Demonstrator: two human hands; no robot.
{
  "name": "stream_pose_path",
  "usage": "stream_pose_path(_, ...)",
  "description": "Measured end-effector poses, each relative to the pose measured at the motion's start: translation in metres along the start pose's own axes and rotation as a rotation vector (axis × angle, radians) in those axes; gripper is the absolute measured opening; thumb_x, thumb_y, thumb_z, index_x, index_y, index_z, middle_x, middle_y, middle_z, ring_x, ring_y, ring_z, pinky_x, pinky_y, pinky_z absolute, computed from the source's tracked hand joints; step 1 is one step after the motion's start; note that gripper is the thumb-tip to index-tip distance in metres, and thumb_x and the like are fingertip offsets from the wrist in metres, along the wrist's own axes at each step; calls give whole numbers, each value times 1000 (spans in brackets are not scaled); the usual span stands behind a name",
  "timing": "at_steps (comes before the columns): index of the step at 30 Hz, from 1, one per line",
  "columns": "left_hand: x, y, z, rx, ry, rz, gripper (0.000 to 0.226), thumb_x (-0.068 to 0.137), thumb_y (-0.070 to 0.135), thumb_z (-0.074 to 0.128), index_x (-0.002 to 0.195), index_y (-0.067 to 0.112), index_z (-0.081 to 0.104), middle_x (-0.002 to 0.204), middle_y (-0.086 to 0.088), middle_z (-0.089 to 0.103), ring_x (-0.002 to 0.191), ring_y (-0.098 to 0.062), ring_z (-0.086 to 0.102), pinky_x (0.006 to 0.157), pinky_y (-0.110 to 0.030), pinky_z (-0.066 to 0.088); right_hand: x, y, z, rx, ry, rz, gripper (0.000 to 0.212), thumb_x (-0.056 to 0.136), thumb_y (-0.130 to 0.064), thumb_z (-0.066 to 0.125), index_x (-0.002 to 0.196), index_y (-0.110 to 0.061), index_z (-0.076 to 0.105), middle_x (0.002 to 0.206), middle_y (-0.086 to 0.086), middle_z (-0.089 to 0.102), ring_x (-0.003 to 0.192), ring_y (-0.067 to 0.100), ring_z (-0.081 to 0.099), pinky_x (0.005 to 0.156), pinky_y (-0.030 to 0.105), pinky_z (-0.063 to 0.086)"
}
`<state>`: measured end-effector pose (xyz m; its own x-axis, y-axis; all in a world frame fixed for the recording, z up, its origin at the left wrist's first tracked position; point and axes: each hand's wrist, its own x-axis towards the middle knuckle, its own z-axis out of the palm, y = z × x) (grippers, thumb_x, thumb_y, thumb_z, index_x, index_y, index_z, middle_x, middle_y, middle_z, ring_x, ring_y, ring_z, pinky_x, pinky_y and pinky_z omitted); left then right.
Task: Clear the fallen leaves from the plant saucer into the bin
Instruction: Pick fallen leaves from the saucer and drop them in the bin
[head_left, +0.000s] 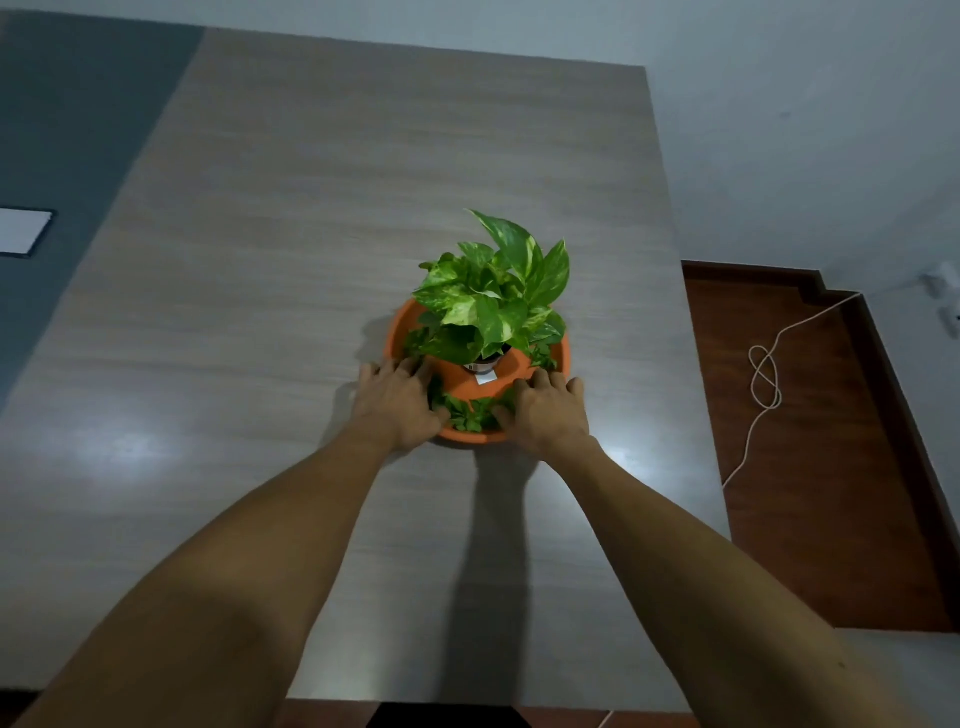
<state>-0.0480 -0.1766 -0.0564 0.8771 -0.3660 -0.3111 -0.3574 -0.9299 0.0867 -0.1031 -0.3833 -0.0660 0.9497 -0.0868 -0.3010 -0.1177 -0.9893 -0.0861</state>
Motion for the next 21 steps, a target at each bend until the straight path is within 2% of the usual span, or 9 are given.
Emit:
stream_pose_path(4, -11, 3, 3, 5, 23, 2, 64, 72, 61, 37, 124, 28, 55, 122, -5, 63, 113, -30, 55, 91, -45, 32, -5, -15, 1, 60, -30, 39, 54, 86, -55, 47, 119, -15, 59, 127, 14, 57, 118, 37, 53, 102, 53, 32)
stream_pose_path(10, -6, 5, -2, -45, 93, 32, 68, 65, 63, 48, 126, 34, 51, 126, -5, 53, 110, -32, 55, 89, -43, 33, 5, -18, -11, 103, -129, 61, 75, 80, -59, 56, 142, -20, 44, 139, 16, 49, 129, 38, 48, 111, 52, 30)
stream_pose_path(14, 2, 9, -6, -22, -55, 15, 77, 63, 74, 51, 131, 41, 46, 135, -5, 48, 118, -33, 51, 95, -46, 32, 8, -23, -14, 82, -186, 37, 81, 78, -66, 64, 143, -22, 47, 145, 18, 43, 133, 39, 44, 113, 49, 36)
stream_pose_path(18, 3, 14, -5, -32, -126, 29, 72, 71, 68, 57, 138, 45, 43, 141, -7, 43, 124, -33, 49, 105, -46, 30, 11, -29, -12, 186, -209, 50, 63, 85, -46, 72, 141, -24, 53, 150, 19, 35, 136, 43, 38, 112, 48, 40)
stream_pose_path(21, 3, 19, -3, -112, -103, 31, 65, 74, 53, 64, 136, 43, 48, 141, -9, 42, 120, -34, 55, 101, -41, 40, 10, -31, -4, 226, -148, 16, 44, 91, -30, 66, 135, -27, 61, 150, 18, 35, 135, 43, 40, 110, 44, 41)
